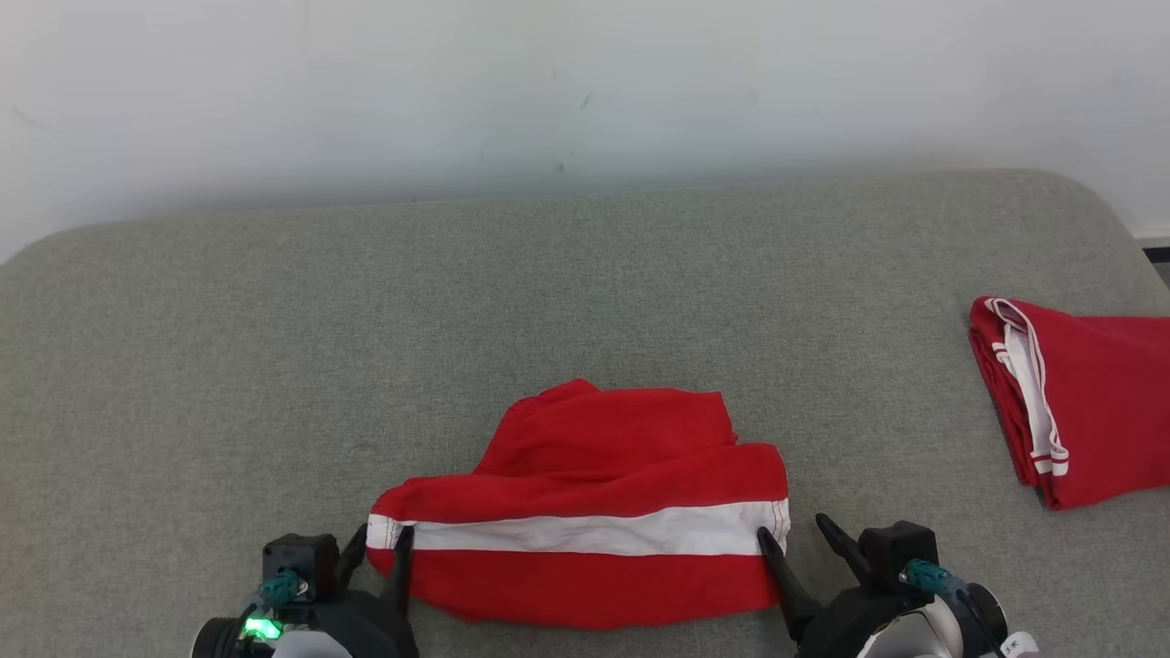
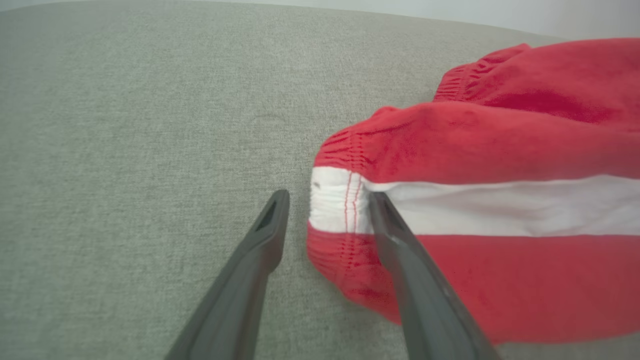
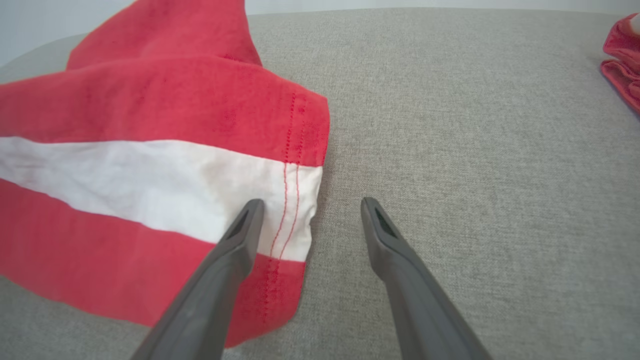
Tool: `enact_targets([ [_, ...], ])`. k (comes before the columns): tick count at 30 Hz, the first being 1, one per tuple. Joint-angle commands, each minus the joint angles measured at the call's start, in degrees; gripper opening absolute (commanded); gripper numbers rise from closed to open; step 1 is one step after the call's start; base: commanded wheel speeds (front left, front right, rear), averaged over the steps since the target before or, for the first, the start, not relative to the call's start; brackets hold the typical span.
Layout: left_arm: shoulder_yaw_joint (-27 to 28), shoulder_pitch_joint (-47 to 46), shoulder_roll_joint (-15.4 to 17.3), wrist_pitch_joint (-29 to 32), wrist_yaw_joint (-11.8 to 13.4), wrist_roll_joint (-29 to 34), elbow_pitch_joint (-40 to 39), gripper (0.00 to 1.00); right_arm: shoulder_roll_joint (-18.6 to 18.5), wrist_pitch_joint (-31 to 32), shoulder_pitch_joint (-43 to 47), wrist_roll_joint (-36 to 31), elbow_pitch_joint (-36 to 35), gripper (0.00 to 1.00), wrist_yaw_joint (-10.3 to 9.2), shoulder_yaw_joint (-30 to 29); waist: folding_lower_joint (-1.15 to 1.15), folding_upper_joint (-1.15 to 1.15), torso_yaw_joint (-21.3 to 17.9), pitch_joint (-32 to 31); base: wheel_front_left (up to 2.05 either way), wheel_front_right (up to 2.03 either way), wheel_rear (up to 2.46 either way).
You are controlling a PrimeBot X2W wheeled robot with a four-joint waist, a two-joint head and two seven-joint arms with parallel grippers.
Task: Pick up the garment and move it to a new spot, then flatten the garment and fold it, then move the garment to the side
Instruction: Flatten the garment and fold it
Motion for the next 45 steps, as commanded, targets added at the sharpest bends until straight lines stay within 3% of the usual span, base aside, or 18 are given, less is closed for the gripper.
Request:
enact_targets([
  [1, -0.2, -0.7, 0.3, -0.4, -0.3, -0.9, 0.5, 0.00, -0.3, -0.3, -0.5, 0.5, 0.6, 1.00, -0.14, 0.4, -0.01, 0.00, -0.1, 0.1, 0.00, 0.00, 0.00],
  [15, -1.2, -2.8, 0.6, -2.8, -0.8, -2.3, 3.6, 0.00, -0.7, 0.0, -3.8, 6.9, 2.8, 1.00, -0.14, 7.9, -0.01, 0.00, 0.6, 1.6, 0.00, 0.00, 0.00],
  [27, -2.2, -3.8, 0.9, -4.0, -1.2, -3.3, 5.0, 0.00, -3.6, -0.5, -3.1, 13.1, 0.9, 1.00, -0.14, 15.6, -0.01, 0.00, 0.8, 1.2, 0.00, 0.00, 0.00],
  [39, -2.7, -3.9, 1.2, -4.7, -1.2, -4.3, 5.6, 0.00, -6.2, 0.2, -0.6, 15.0, -5.0, 1.00, -0.14, 18.9, -0.01, 0.00, 0.3, 0.7, 0.00, 0.00, 0.00],
  [45, -3.0, -3.9, 1.3, -4.9, -0.9, -4.5, 5.4, 0.00, -6.4, 1.9, -2.4, 14.0, -4.6, 1.00, -0.14, 19.4, -0.01, 0.00, 0.0, 0.9, 0.00, 0.00, 0.00],
])
